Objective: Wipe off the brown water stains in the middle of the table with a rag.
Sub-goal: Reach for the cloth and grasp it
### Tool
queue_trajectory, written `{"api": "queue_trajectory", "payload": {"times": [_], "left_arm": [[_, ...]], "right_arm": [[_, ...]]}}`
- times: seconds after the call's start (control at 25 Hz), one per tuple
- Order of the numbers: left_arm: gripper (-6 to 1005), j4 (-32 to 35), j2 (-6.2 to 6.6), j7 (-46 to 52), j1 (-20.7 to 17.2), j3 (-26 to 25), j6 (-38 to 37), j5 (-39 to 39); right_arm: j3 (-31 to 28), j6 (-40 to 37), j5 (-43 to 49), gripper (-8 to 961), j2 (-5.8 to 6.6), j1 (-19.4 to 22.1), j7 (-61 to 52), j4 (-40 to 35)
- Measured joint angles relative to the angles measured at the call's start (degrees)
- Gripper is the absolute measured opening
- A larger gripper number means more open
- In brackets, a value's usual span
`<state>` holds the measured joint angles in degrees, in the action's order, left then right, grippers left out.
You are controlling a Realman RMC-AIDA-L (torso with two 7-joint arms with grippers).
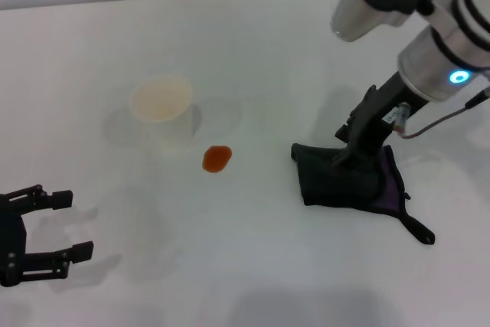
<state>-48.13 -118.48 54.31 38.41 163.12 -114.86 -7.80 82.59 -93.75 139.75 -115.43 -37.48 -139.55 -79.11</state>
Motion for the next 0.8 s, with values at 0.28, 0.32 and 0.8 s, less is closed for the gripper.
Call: {"api": "queue_trajectory", "payload": {"times": [0.28, 0.32, 0.8], "left_arm": [[868, 0.0, -0.37, 0.1, 2.6, 0.0, 0.0, 2.2], [868, 0.1, -0.39, 0.1, 2.9, 0.0, 0.0, 2.4], [869, 0.9, -0.57, -0.1, 4.4, 0.0, -0.3, 4.3]], "right_arm": [[4.7, 1.1, 3.1, 570, -0.40, -1.3, -5.8, 1.1], [4.8, 1.2, 3.1, 570, -0.40, -1.4, -6.3, 1.4], [5.7, 3.1, 5.7, 569, -0.73, -5.3, -11.0, 8.6]]}}
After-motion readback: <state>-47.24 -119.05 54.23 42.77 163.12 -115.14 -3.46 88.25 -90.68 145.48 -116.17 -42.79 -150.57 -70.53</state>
